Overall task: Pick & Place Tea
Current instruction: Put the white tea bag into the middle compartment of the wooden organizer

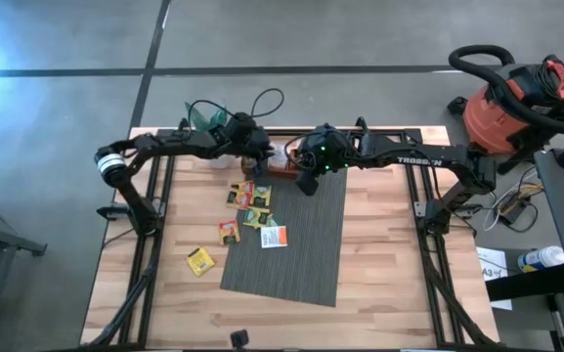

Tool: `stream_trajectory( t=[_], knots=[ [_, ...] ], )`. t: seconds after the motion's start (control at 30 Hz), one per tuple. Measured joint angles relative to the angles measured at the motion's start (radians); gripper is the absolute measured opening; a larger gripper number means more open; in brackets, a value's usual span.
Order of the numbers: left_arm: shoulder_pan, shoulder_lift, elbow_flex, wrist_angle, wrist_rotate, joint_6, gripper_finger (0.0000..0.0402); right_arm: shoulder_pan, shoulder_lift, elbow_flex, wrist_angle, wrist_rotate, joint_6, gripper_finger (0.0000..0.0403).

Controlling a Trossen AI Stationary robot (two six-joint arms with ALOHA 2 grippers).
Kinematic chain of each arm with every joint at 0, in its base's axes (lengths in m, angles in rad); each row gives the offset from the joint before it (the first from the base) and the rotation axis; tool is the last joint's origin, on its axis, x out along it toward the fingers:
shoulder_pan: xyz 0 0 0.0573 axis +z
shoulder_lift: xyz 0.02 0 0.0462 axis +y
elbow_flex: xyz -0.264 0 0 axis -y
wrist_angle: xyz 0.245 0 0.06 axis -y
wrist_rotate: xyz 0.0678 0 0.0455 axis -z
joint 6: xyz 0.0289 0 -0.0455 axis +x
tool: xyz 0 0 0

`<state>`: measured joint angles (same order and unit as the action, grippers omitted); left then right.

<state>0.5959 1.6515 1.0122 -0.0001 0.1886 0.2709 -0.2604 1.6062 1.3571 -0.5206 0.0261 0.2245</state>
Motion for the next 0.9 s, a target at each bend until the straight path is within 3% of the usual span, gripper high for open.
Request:
stream_trajectory(
  t=[0.23,0.5,0.9],
  knots=[
    [-0.063,-0.078,-0.001,-0.078,0.0,-0.091,0.008,0.0,0.0,0.0,-0.035,-0.001,0.0,0.0009],
    [-0.223,-0.149,-0.003,-0.178,0.0,-0.111,0.008,0.0,0.0,-0.013,-0.096,-0.001,0.001,0.0009],
    [-0.447,-0.162,-0.003,-0.289,-0.117,-0.397,0.008,0.081,0.0,-0.053,-0.128,-0.011,0.008,0.0009]
  ],
)
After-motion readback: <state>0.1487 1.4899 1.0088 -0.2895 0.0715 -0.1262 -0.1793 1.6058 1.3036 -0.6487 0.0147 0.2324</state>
